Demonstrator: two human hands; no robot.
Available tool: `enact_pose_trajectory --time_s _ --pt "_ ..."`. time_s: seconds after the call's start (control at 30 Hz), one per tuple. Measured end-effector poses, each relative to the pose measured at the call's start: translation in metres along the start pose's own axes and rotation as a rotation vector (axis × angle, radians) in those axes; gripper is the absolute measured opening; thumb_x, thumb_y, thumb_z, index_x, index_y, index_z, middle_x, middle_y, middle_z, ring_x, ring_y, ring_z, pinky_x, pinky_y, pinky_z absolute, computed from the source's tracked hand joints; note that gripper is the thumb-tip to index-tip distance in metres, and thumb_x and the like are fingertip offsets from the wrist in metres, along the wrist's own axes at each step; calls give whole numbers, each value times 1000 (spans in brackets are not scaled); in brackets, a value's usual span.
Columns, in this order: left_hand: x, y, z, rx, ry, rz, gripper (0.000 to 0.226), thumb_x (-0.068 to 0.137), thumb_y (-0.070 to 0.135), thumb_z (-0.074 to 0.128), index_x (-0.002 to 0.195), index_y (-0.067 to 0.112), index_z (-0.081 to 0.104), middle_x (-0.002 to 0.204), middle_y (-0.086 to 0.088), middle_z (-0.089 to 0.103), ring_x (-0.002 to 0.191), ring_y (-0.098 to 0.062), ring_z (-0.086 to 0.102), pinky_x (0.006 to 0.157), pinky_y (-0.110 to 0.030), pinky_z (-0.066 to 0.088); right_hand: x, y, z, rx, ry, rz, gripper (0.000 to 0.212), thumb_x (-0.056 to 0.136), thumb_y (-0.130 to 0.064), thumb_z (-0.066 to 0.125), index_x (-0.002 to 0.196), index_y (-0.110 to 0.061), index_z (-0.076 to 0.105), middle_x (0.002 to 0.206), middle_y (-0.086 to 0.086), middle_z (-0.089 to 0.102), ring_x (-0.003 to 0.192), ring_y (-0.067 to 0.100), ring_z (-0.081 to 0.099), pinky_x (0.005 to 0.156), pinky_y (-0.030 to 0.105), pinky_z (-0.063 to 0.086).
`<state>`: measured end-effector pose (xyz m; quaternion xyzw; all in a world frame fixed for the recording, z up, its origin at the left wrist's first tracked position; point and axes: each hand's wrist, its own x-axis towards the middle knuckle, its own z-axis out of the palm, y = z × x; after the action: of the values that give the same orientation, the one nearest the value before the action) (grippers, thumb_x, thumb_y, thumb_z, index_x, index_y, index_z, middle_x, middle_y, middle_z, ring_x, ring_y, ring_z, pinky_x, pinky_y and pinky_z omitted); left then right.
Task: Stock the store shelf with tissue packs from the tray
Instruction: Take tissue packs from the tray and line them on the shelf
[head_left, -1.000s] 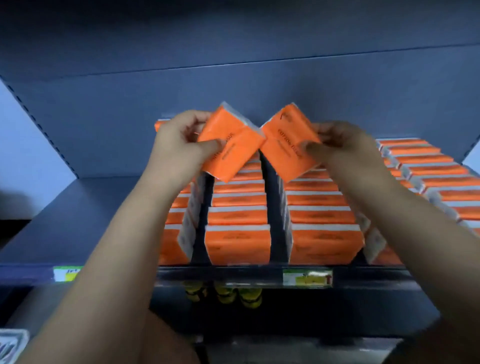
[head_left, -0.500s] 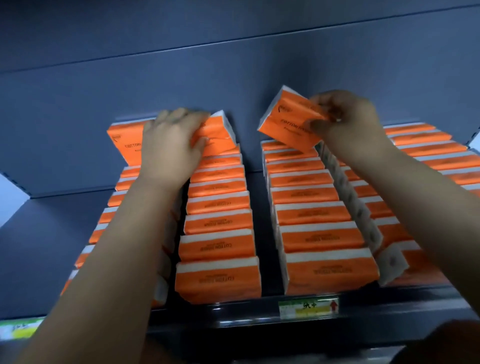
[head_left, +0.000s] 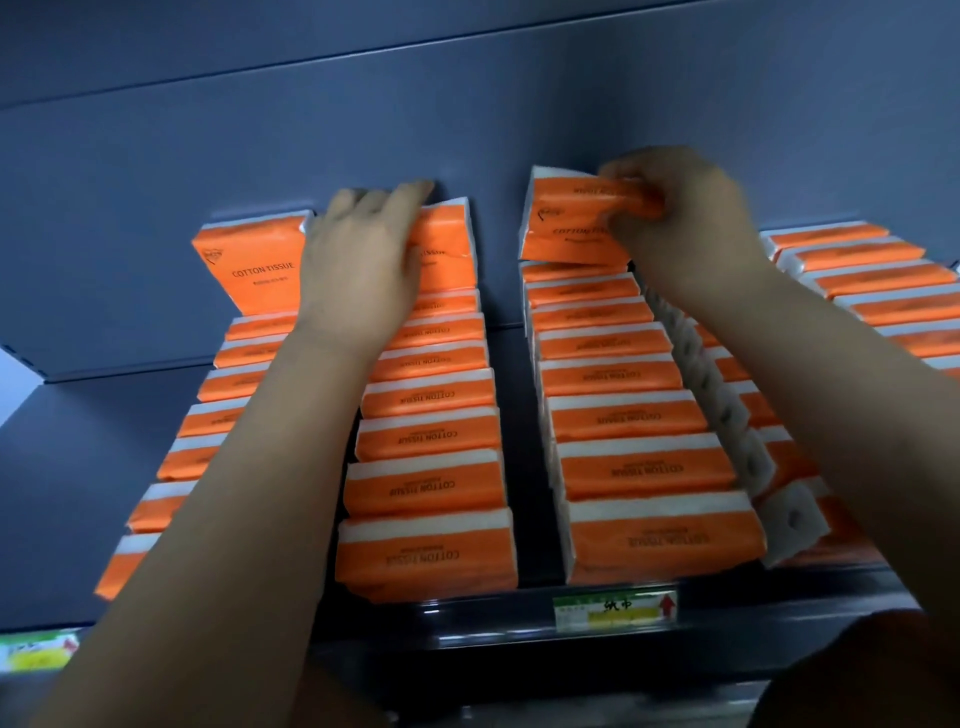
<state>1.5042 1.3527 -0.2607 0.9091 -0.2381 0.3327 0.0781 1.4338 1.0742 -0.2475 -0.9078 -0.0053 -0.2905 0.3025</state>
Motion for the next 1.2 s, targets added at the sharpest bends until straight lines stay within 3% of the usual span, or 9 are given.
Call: enact_pose_trajectory --time_s 0.1,0.3,0.37,0.47,0.57,0.67,0.8,0.93,1.2 --pt "0 2 0 -5 26 -19 46 81 8 56 126 17 61 103 -10 71 104 -41 56 81 -49 50 3 -1 3 -43 15 -39 45 89 -5 61 131 -17 69 133 6 66 124 23 58 101 20 36" --pt "1 3 3 -129 -18 -111 42 84 24 54 124 22 65 122 -6 67 111 -40 58 102 -58 45 11 8 18 -120 23 -81 43 89 -6 60 128 -21 71 128 7 66 117 23 61 92 9 29" --pt "3 5 2 -221 -38 -168 41 85 31 58 124 23 67 126 -6 65 117 -37 59 107 -54 43 12 11 20 -137 26 -88 44 90 -5 59 128 -21 71 128 8 65 114 24 62 90 9 29" --pt "3 7 1 -253 -63 -188 42 88 27 63 130 20 67 131 -7 62 123 -34 57 108 -44 44 14 12 21 -139 44 -84 43 90 -5 58 129 -19 71 128 11 64 113 27 62 93 16 35" --pt "0 10 -1 -279 -62 -183 46 89 22 65 135 18 64 133 -8 57 127 -32 55 107 -42 46 14 13 24 -158 51 -98 48 86 -2 58 129 -18 71 128 13 62 117 34 60 102 31 45" --pt "-2 13 -2 -296 -53 -189 49 89 19 67 138 16 63 134 -10 51 126 -31 55 105 -40 47 11 12 26 -235 6 -86 60 82 2 61 137 -20 64 134 12 56 124 37 53 100 43 51" --pt "-3 12 -1 -236 -87 -186 54 89 22 69 142 19 59 135 -12 51 127 -37 50 110 -43 39 9 10 26 -331 -15 -104 67 82 7 57 143 -20 57 140 13 50 125 39 49 94 48 53" --pt "-3 11 -2 -185 -111 -174 58 86 26 69 143 21 58 134 -12 53 123 -42 48 114 -55 36 14 9 25 -414 -23 -140 64 81 9 58 139 -18 57 137 14 47 121 41 51 86 51 57" --pt "-1 14 -4 -187 -141 -196 61 88 26 71 147 20 54 140 -12 50 131 -40 44 114 -45 32 15 3 27 -484 -34 -102 63 81 9 59 138 -17 57 134 13 46 118 38 51 81 47 58"
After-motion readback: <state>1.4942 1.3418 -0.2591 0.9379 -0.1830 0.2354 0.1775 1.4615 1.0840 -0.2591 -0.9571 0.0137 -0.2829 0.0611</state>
